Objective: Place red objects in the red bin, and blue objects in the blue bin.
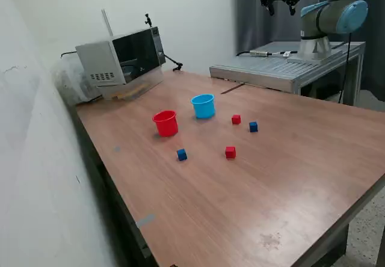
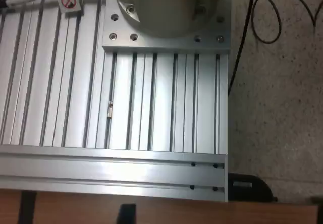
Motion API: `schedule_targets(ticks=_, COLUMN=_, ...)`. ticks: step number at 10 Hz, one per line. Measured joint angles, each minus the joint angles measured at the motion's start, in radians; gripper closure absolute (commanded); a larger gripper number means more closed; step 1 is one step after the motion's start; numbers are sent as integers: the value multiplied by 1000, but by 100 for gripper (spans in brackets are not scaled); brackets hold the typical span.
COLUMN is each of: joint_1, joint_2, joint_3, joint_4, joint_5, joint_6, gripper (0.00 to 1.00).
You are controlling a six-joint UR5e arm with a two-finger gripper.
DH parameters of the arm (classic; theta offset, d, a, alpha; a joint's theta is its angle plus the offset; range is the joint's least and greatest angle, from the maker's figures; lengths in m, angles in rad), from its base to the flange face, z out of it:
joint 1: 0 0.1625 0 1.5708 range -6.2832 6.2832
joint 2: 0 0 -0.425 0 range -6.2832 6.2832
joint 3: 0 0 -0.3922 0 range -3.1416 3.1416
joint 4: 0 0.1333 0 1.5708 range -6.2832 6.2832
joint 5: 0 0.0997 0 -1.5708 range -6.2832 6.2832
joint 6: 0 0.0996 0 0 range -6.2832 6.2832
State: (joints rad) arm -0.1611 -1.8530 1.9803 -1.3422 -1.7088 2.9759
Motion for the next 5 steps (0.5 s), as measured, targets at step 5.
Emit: schedule_targets(ticks=5, joint_1=0, joint_2=0, joint_3=-6, joint_4=0, joint_5=0, joint_6=0, gripper=0)
